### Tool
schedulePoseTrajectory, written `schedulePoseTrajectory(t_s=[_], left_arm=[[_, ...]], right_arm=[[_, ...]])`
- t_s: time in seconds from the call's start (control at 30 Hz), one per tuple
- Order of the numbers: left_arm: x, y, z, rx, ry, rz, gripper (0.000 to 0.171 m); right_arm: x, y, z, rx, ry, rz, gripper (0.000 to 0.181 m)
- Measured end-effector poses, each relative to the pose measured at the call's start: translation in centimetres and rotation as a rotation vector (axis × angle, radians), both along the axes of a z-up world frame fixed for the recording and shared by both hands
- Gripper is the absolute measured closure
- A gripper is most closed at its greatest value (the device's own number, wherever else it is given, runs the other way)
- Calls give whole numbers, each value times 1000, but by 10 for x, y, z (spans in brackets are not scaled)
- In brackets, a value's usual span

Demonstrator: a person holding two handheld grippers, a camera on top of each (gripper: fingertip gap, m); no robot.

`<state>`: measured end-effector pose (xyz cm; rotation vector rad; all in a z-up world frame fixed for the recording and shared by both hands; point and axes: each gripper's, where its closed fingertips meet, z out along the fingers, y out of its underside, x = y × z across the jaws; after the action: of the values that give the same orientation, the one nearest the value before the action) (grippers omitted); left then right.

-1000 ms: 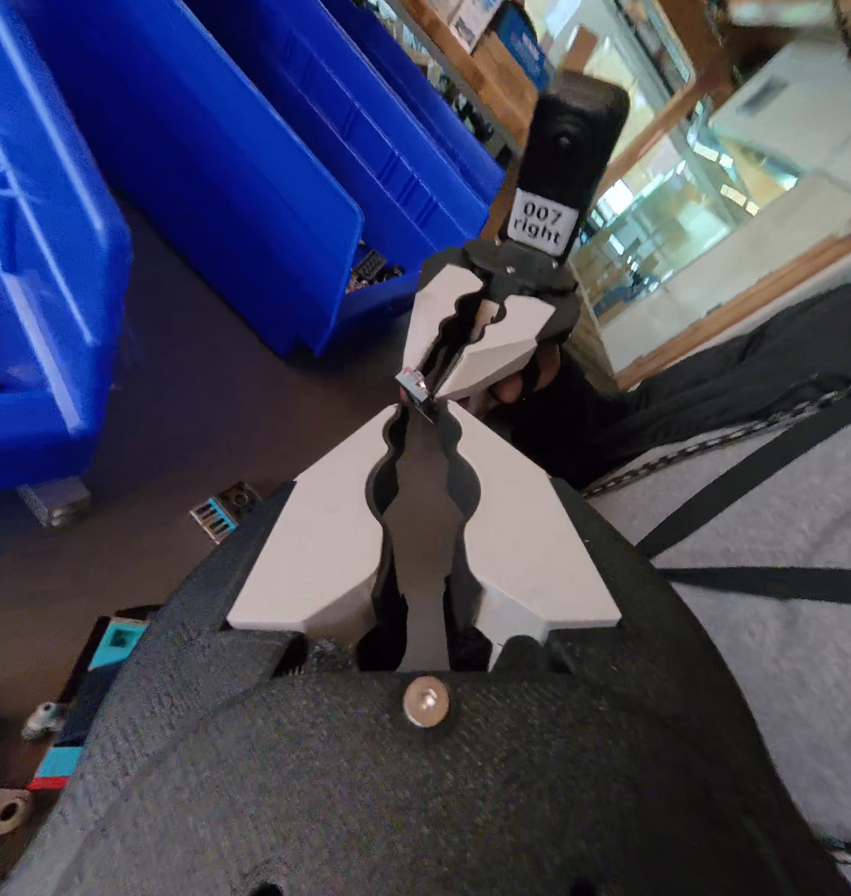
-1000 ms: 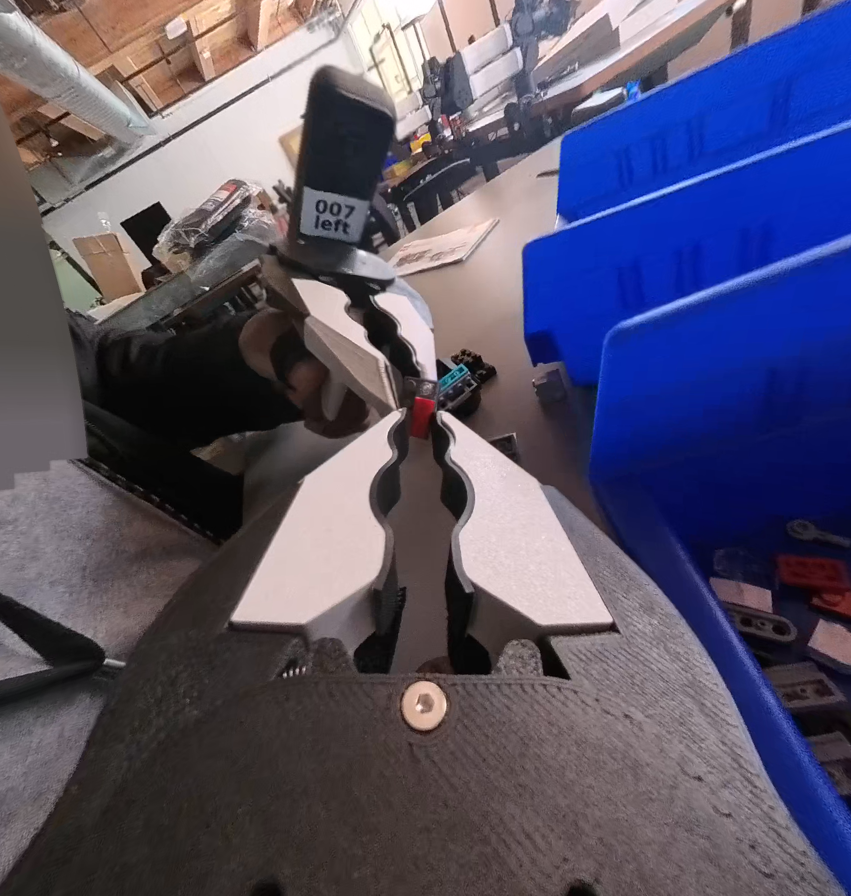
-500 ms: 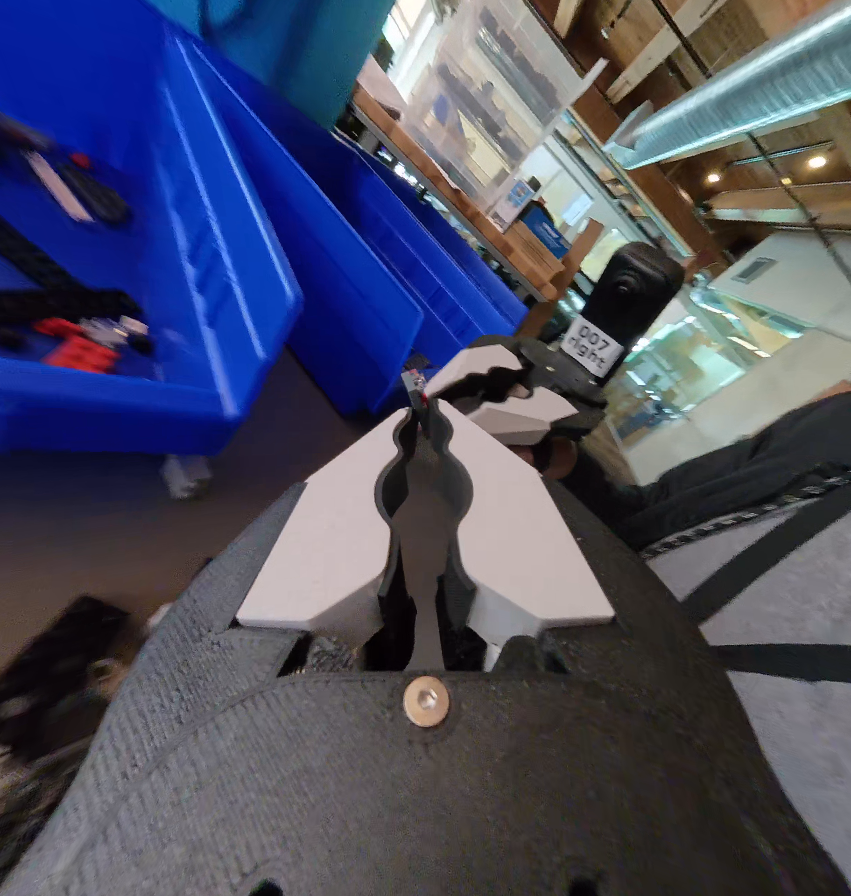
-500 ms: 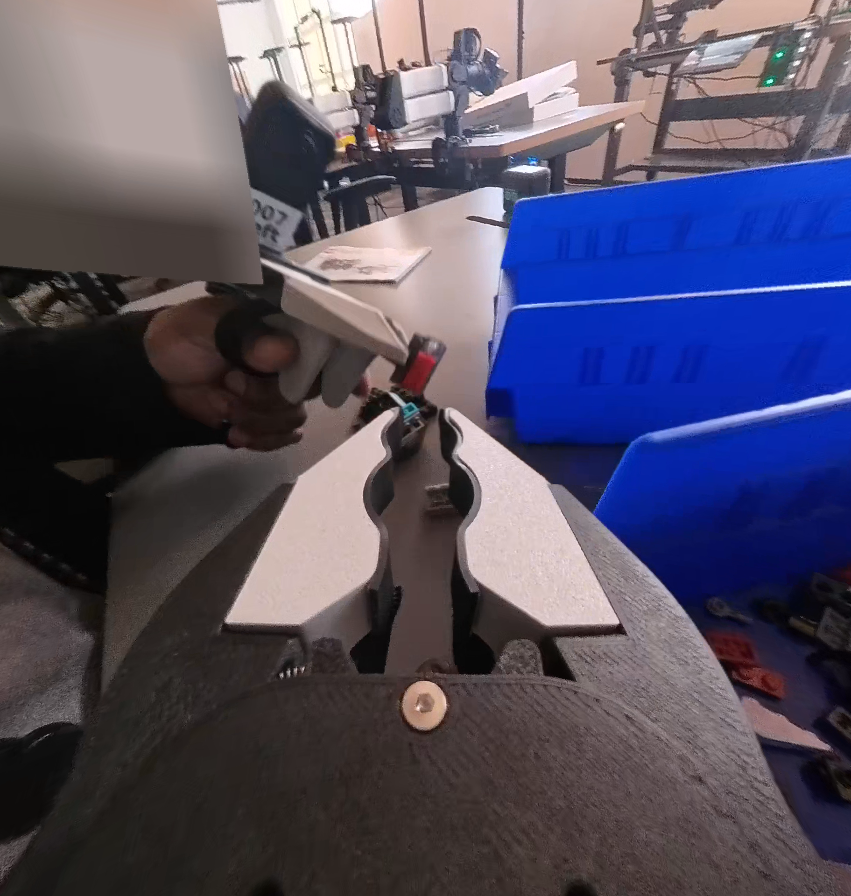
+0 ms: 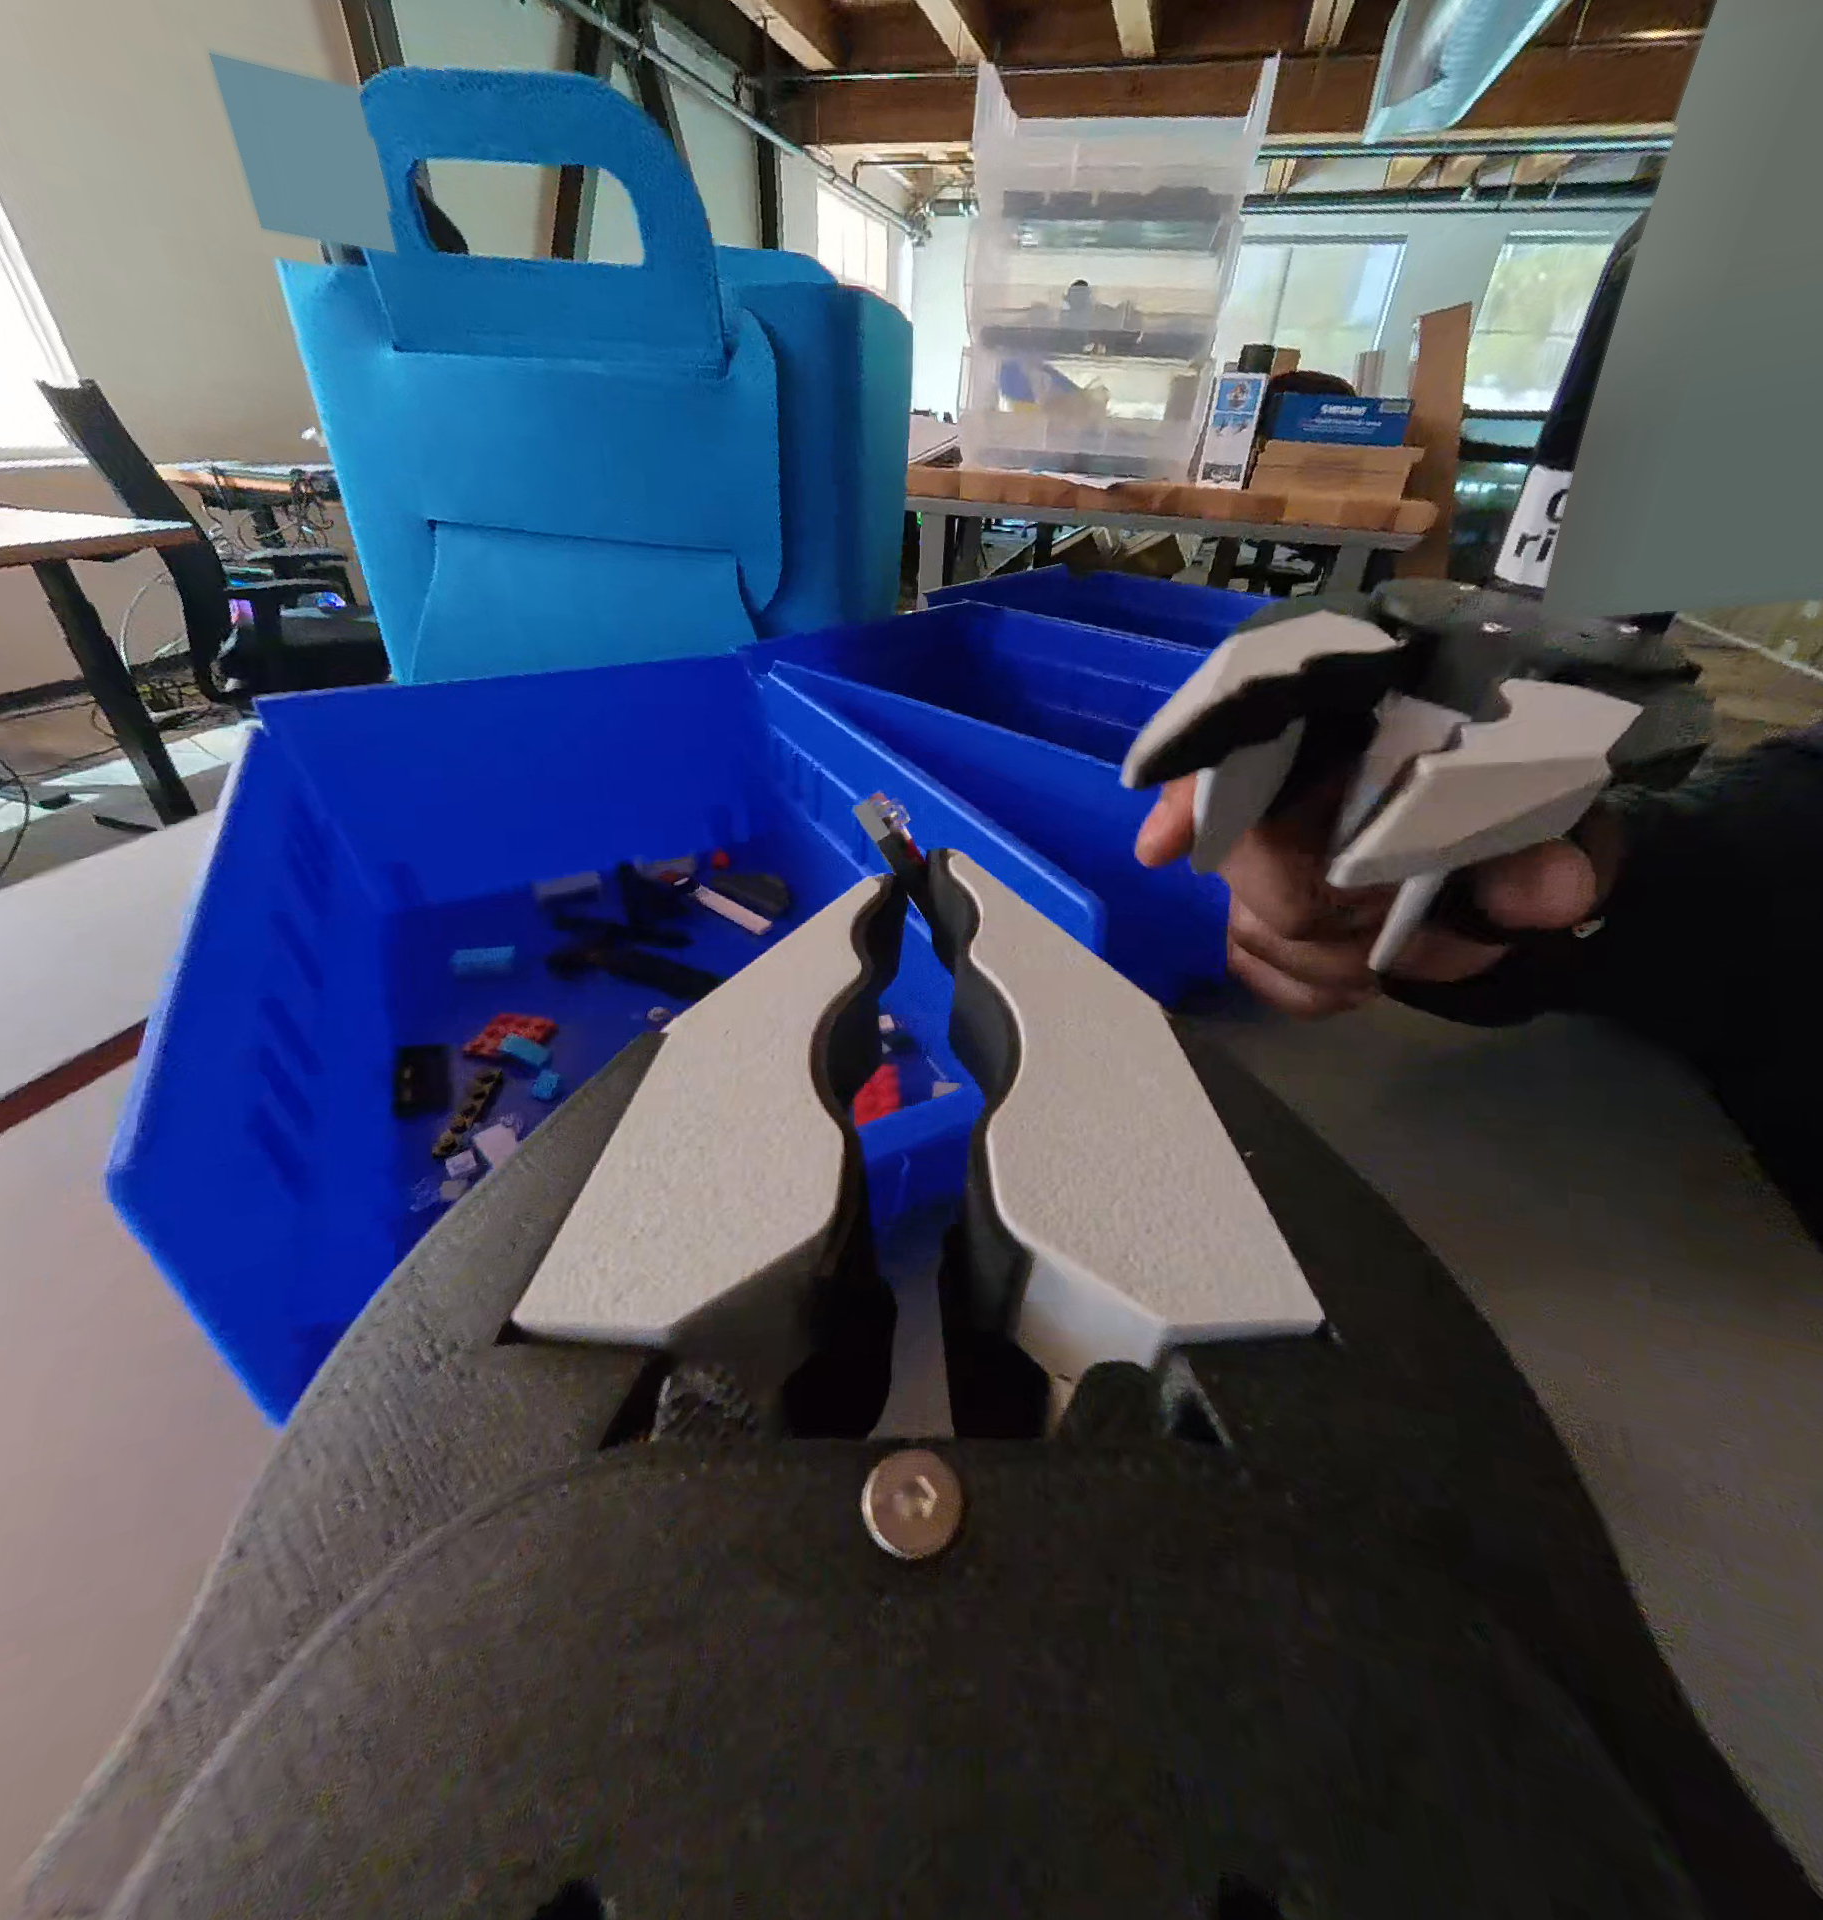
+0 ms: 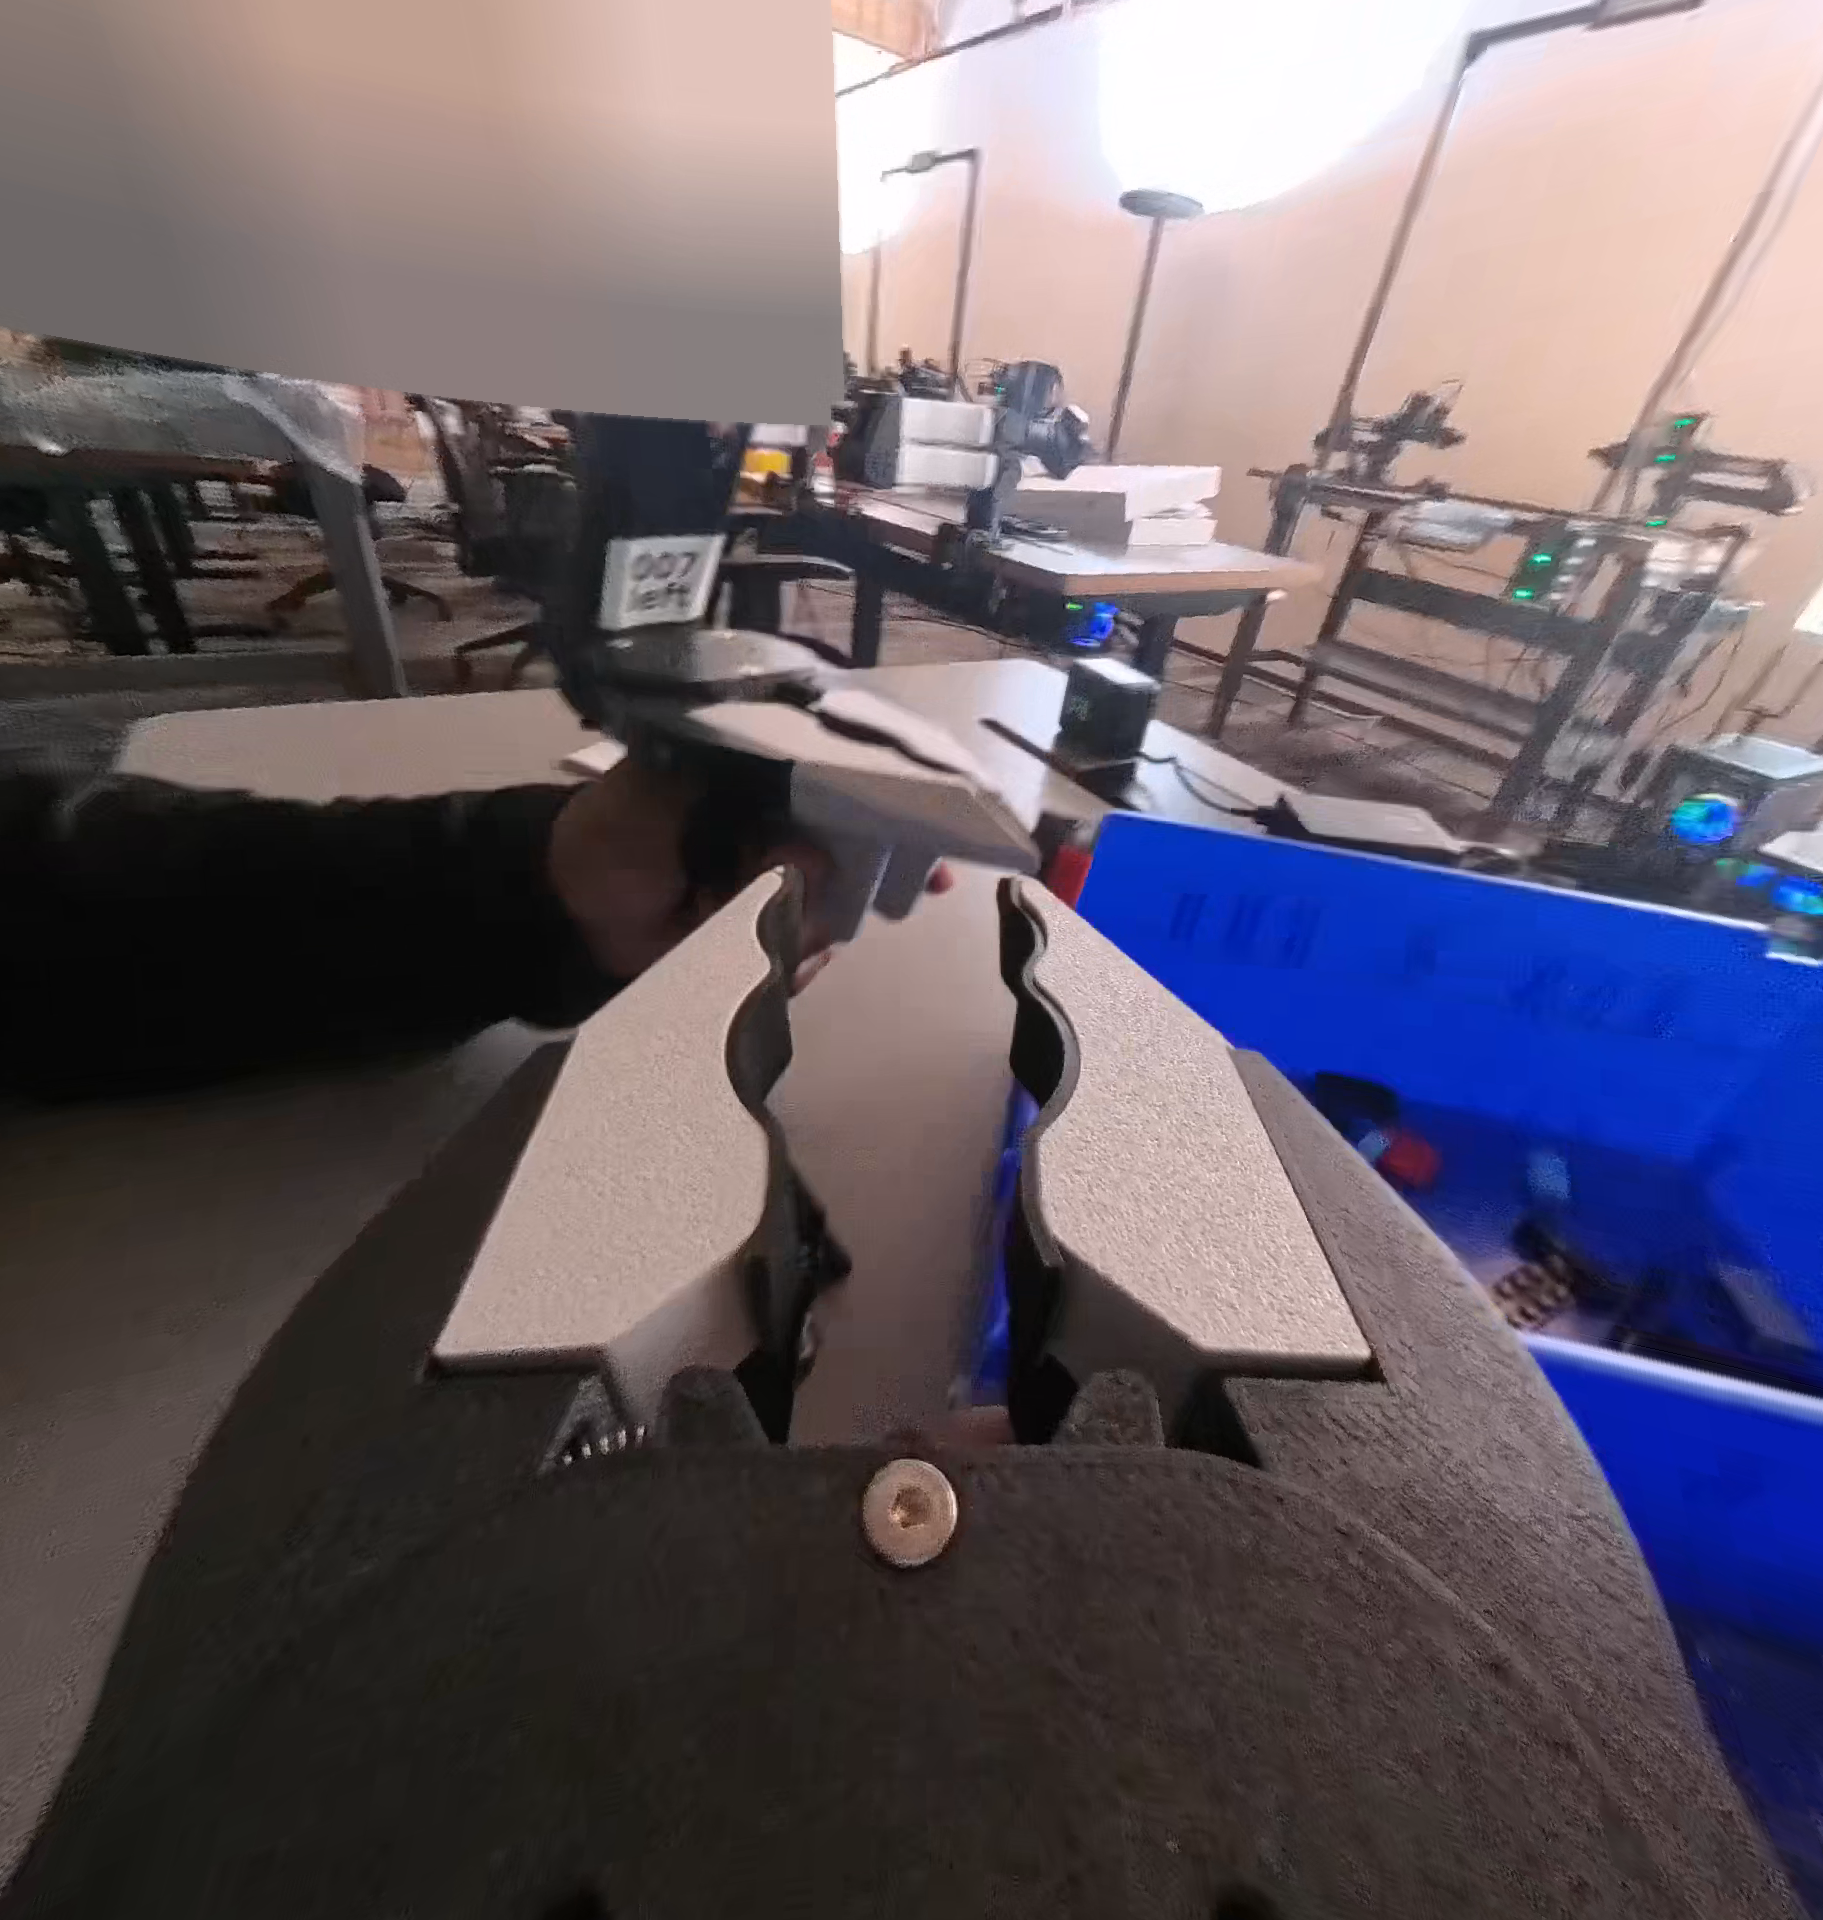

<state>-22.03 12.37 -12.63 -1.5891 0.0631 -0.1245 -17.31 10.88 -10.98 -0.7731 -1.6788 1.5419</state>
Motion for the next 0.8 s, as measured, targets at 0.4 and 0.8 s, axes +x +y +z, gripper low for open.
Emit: schedulePoseTrajectory(t_s=[0.4,0.8], left_arm=[[1,-15,-18,-30,161,-9,166],[46,-10,-33,-45,419,-137,166]], right_arm=[[-9,-11,-18,-3,60,-147,145],[3,5,-27,-151,14,-138,159]])
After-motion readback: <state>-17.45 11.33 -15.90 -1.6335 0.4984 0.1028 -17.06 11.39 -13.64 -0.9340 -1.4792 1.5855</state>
